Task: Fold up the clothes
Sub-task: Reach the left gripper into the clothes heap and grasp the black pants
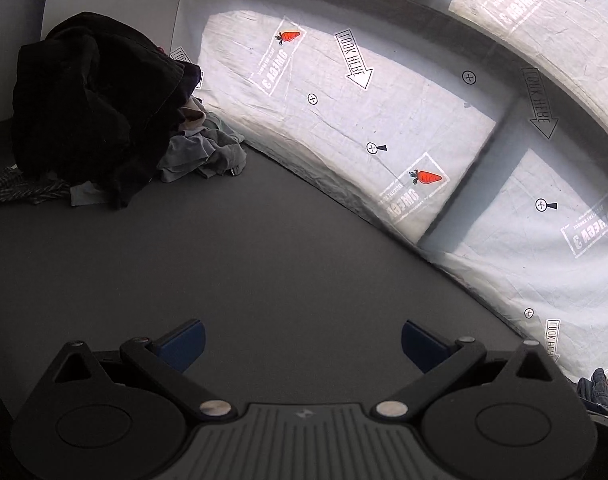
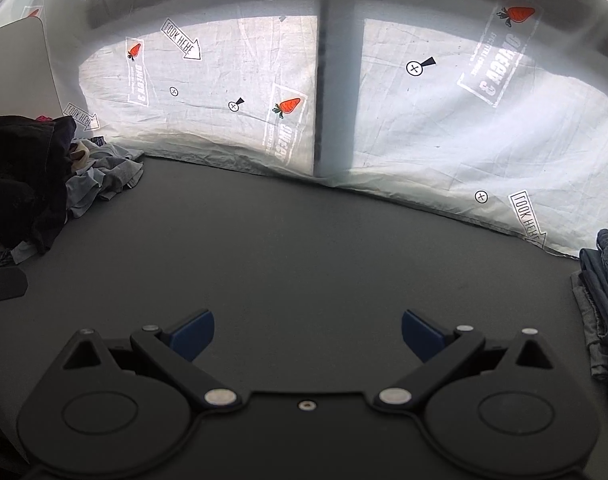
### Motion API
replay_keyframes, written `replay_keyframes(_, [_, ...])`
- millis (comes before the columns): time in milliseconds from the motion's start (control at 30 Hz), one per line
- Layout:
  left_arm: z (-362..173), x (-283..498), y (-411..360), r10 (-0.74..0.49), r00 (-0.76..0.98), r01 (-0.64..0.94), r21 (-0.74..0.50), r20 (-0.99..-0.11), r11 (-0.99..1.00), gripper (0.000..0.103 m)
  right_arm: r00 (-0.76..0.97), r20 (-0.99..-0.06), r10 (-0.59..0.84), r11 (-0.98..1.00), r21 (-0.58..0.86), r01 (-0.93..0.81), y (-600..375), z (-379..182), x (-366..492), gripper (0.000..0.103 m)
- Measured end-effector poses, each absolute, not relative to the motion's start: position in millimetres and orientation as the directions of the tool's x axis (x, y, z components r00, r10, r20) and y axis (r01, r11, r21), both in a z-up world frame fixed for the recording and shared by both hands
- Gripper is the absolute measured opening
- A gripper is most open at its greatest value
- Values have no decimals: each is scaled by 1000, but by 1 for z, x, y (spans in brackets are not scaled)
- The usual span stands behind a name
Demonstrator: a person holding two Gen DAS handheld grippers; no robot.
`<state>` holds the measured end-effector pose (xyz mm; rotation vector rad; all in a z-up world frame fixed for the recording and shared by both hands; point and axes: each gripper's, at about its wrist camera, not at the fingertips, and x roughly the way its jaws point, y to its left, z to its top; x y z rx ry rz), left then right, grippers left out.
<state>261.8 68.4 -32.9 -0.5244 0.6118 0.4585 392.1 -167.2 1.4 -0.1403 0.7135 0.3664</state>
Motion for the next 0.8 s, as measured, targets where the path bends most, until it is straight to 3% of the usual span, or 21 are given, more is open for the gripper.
replay_keyframes(200, [-32, 301, 182, 431, 671, -656, -212, -603, 724, 94, 718, -648, 255, 933, -31, -359, -103, 3, 431, 101])
replay_keyframes(267, [-31, 315, 223, 503, 636, -701, -166, -585, 694, 82, 722, -649, 240, 938, -36, -344, -77, 3, 444, 101])
replay_keyframes(333, [-30, 329, 264, 571, 597, -743, -121, -563, 658, 62, 727, -649, 225, 943, -41, -329, -52, 3, 455, 101])
replay_keyframes(467, [-28, 357, 346, 695, 509, -819, -36, -507, 573, 63, 733, -658, 174, 951, -81, -299, -6, -2, 473, 101])
replay_keyframes(600, [-30, 376, 420, 807, 404, -894, 2, -431, 448, 90, 726, -671, 153, 949, -104, -296, 26, -7, 479, 101])
replay_keyframes(633, [-33, 380, 436, 826, 377, -910, 0, -420, 415, 92, 724, -674, 148, 946, -117, -302, 33, -9, 480, 101])
replay_keyframes(800, [-61, 400, 495, 778, 328, -927, -23, -536, 375, 91, 673, -726, 140, 934, -130, -334, 58, -24, 489, 101])
